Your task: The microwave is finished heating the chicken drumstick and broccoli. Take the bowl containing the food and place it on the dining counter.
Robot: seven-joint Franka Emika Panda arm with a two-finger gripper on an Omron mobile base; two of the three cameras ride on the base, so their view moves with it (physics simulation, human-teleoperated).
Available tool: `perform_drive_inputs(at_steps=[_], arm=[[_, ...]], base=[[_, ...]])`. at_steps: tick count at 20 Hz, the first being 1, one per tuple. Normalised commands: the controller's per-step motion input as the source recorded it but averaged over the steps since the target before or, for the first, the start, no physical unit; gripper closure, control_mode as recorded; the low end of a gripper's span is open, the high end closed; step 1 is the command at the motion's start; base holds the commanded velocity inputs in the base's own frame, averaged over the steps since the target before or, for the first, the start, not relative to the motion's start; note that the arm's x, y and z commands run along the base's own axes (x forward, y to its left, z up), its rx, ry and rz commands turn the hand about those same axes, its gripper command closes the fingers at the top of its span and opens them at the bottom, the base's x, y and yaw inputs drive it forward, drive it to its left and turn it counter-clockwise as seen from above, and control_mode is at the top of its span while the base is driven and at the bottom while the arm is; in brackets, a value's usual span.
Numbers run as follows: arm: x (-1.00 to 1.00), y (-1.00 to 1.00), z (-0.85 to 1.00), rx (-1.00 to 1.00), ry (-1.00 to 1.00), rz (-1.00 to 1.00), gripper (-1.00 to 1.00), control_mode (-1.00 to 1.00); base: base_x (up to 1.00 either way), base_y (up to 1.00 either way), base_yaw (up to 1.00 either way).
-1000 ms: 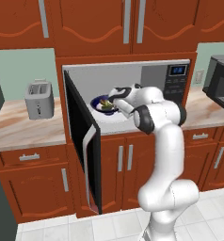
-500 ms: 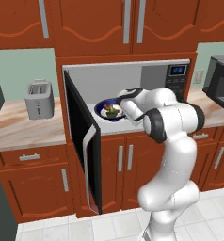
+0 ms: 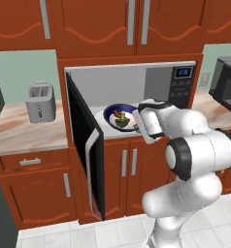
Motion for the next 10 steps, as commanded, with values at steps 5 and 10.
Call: perform_drive_inputs(at_steps=[5, 10], arm=[[-1.0, -0.01, 0.84, 0.07, 0.0, -0.01, 1.0, -1.0], [-0.91, 0.0, 1.0, 0.0, 0.01, -0.02, 1.0, -1.0]], base=[[0.0, 0.0, 0.0], [0.0, 0.0, 0.0]])
